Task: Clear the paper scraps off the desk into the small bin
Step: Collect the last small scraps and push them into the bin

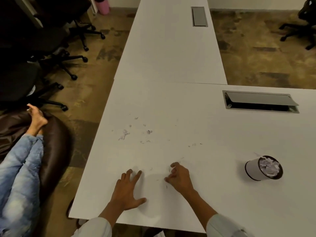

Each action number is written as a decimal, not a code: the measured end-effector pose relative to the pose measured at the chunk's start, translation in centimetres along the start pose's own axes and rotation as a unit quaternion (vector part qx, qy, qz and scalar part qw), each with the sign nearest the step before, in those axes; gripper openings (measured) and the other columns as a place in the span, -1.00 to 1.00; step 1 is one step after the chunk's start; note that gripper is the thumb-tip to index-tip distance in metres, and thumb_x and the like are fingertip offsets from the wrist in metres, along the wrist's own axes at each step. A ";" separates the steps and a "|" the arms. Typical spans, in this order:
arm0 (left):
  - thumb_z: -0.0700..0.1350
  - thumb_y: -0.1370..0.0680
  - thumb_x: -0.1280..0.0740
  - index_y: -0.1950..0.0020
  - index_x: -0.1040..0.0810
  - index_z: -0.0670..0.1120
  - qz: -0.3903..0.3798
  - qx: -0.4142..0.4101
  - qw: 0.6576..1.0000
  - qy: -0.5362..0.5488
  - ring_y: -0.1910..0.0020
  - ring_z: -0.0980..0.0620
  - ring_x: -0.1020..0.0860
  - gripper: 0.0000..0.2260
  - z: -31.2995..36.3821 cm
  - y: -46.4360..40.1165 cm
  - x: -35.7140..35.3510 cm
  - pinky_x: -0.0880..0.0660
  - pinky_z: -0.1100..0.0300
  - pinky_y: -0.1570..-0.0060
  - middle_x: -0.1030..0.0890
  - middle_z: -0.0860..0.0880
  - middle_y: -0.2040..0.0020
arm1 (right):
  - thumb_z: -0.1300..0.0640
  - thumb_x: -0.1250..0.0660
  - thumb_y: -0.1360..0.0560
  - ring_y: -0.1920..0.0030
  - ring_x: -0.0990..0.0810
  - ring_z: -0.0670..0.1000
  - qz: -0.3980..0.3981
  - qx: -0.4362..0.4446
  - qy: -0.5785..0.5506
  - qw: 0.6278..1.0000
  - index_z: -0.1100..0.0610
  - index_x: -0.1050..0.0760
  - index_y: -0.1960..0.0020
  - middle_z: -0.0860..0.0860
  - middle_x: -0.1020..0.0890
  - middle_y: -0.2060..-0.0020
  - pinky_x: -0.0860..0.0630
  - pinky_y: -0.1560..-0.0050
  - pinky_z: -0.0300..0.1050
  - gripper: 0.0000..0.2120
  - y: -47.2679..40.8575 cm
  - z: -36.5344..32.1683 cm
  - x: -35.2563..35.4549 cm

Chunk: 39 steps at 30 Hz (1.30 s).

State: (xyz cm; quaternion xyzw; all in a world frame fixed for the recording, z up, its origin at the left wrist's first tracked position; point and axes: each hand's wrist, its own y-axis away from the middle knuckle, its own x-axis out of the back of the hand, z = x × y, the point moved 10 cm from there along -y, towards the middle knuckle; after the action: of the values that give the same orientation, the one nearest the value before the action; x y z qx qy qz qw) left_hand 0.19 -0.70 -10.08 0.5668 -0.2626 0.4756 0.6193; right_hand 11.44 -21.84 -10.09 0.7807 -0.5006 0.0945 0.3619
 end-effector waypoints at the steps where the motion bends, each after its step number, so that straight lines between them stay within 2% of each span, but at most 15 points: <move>1: 0.55 -0.18 -0.20 -0.54 0.07 0.14 0.002 0.001 1.000 0.002 -0.38 -0.09 -0.27 0.05 -0.5 0.5 -0.2 -0.40 0.00 -0.25 -0.16 -0.08 -0.50 | 0.17 -0.62 -0.22 0.34 -0.60 -0.10 0.011 0.013 -0.009 1.000 0.08 -0.51 -0.08 -0.02 -0.58 0.22 -0.63 0.16 -0.20 -0.51 -0.5 -0.5 0.6; 4: 0.61 -0.14 -0.16 -0.54 0.11 0.09 -0.012 0.024 1.000 0.010 -0.39 -0.05 -0.31 0.12 -3.2 2.1 -1.1 -0.43 0.03 -0.27 -0.16 -0.04 -0.51 | 0.13 -0.62 -0.21 0.32 -0.60 -0.07 0.075 0.049 -0.007 0.996 0.04 -0.49 -0.12 -0.03 -0.57 0.13 -0.56 0.30 -0.28 -0.47 -1.6 -0.3 4.3; 7: 0.58 -0.12 -0.22 -0.51 0.03 0.04 -0.049 0.055 0.997 0.027 -0.34 -0.02 -0.40 0.12 -6.5 3.9 -1.9 -0.44 0.07 -0.29 -0.23 0.00 -0.49 | 0.19 -0.60 -0.20 0.21 -0.57 -0.02 0.074 0.028 0.061 0.995 0.12 -0.46 -0.21 0.03 -0.50 -0.03 -0.52 0.19 -0.22 -0.37 -2.6 1.7 7.1; 10: 0.52 -0.15 -0.28 -0.41 -0.11 0.07 -0.084 0.063 0.993 0.055 -0.18 0.07 -0.49 -0.03 -7.7 4.7 -2.5 -0.46 0.16 -0.21 -0.40 0.09 -0.33 | 0.30 -0.54 -0.21 0.11 -0.52 0.00 0.039 0.007 0.126 0.991 0.20 -0.46 -0.23 0.10 -0.45 -0.11 -0.48 0.13 -0.22 -0.39 -3.7 2.7 7.0; 13: 0.43 -0.21 -0.37 -0.24 -0.26 0.08 -0.110 0.064 0.988 0.089 0.02 0.11 -0.48 -0.26 -6.4 4.1 -2.8 -0.46 0.28 0.01 -0.47 0.10 -0.07 | 0.41 -0.43 -0.24 0.11 -0.49 -0.03 0.014 0.040 0.135 0.990 0.22 -0.48 -0.18 0.06 -0.46 -0.03 -0.41 0.17 -0.35 -0.48 -3.6 1.0 4.2; 16: 0.24 -0.25 -0.51 -0.04 -0.36 0.02 -0.102 0.088 0.977 0.166 0.24 0.11 -0.49 -0.45 -4.5 2.7 -2.8 -0.52 0.23 0.20 -0.51 0.07 0.15 | 0.46 -0.31 -0.29 0.12 -0.50 -0.04 -0.031 0.089 0.124 0.988 0.22 -0.53 -0.10 0.00 -0.44 0.08 -0.35 0.24 -0.52 -0.59 -2.3 -1.1 -0.2; 18: 0.00 -0.29 -0.57 0.05 -0.41 -0.07 -0.081 0.111 0.955 0.263 0.40 0.10 -0.52 -0.58 -3.1 1.5 -2.9 -0.60 0.18 0.33 -0.54 0.01 0.28 | 0.47 -0.29 -0.28 0.10 -0.54 -0.01 -0.069 0.099 0.098 0.988 0.18 -0.53 -0.11 0.00 -0.47 0.07 -0.40 0.25 -0.50 -0.56 -1.1 -1.5 -2.6; 20: -0.17 -0.31 -0.57 0.06 -0.45 -0.10 -0.048 0.123 0.935 0.330 0.44 0.06 -0.54 -0.65 -1.7 0.4 -2.7 -0.64 0.11 0.35 -0.55 -0.05 0.34 | 0.37 -0.37 -0.25 0.10 -0.55 -0.03 -0.060 0.097 0.078 0.990 0.11 -0.50 -0.18 -0.01 -0.48 0.00 -0.44 0.24 -0.41 -0.49 -0.1 -1.2 -2.5; 23: -0.18 -0.30 -0.56 -0.03 -0.45 -0.02 0.012 0.096 0.932 0.350 0.41 0.12 -0.55 -0.59 0.2 -1.0 -1.5 -0.59 0.27 0.30 -0.56 -0.01 0.26 | 0.11 -0.55 -0.18 0.21 -0.53 -0.13 -0.002 0.062 0.062 0.996 0.00 -0.40 -0.25 -0.07 -0.46 -0.01 -0.50 0.28 -0.32 -0.33 1.1 0.9 0.3; 25: -0.23 -0.32 -0.53 -0.10 -0.43 0.03 0.027 0.069 0.933 0.353 0.35 0.07 -0.58 -0.54 1.2 -1.6 -1.1 -0.60 0.28 0.28 -0.52 -0.01 0.16 | -0.04 -0.61 -0.12 0.24 -0.55 -0.14 -0.024 0.037 0.075 0.996 -0.09 -0.31 -0.27 -0.10 -0.44 0.00 -0.52 0.27 -0.33 -0.20 1.6 2.3 0.5; 27: -0.28 -0.33 -0.49 -0.16 -0.40 0.06 0.031 0.046 0.935 0.350 0.29 0.06 -0.59 -0.50 1.8 -2.1 -1.2 -0.62 0.23 0.26 -0.48 -0.02 0.08 | -0.12 -0.62 -0.10 0.27 -0.57 -0.14 -0.065 0.025 0.099 0.993 -0.11 -0.27 -0.29 -0.11 -0.43 -0.01 -0.48 0.27 -0.42 -0.13 2.2 3.0 -0.9; 33: -0.28 -0.34 -0.44 -0.22 -0.37 0.04 0.072 0.032 0.923 0.377 0.17 0.11 -0.59 -0.47 2.3 -4.0 0.2 -0.59 0.33 0.26 -0.46 0.00 -0.10 | 0.13 -0.63 -0.20 0.28 -0.59 -0.17 -0.030 0.001 0.005 1.000 0.04 -0.38 -0.28 -0.12 -0.50 0.07 -0.51 0.25 -0.47 -0.27 0.2 0.7 -3.3; 36: -0.04 -0.30 -0.47 -0.32 -0.31 0.02 0.102 -0.015 0.953 0.285 -0.07 0.12 -0.51 -0.37 2.3 -4.7 2.7 -0.55 0.37 0.09 -0.38 0.09 -0.25 | 0.06 -0.59 -0.27 0.09 -0.57 -0.13 -0.015 0.053 0.042 0.998 0.06 -0.37 -0.33 -0.05 -0.52 -0.06 -0.49 0.10 -0.45 -0.30 -1.3 -1.7 -2.9; 38: 0.16 -0.26 -0.44 -0.44 -0.24 -0.03 0.102 -0.077 0.976 0.176 -0.35 0.02 -0.35 -0.19 2.8 -4.9 3.9 -0.48 0.16 -0.23 -0.29 0.00 -0.43 | -0.07 -0.54 -0.30 -0.16 -0.49 -0.05 0.009 0.110 0.119 0.987 0.04 -0.33 -0.38 -0.04 -0.47 -0.21 -0.52 -0.10 -0.24 -0.27 -1.6 -2.8 -1.9; 39: 0.23 -0.26 -0.42 -0.49 -0.16 -0.07 0.081 -0.115 0.982 0.123 -0.47 -0.03 -0.20 -0.09 3.3 -5.0 4.0 -0.32 0.07 -0.39 -0.19 -0.06 -0.52 | -0.12 -0.51 -0.32 -0.27 -0.42 -0.02 0.009 0.142 0.160 0.977 0.04 -0.31 -0.40 -0.03 -0.44 -0.28 -0.51 -0.20 -0.14 -0.25 -1.6 -3.2 -1.8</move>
State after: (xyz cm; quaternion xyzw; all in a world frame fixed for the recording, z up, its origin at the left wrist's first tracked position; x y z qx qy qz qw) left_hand 6.97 -2.16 -8.21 0.4060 -0.2822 0.5567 0.6675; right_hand 12.63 -18.06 -9.50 0.7942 -0.4252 0.2911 0.3221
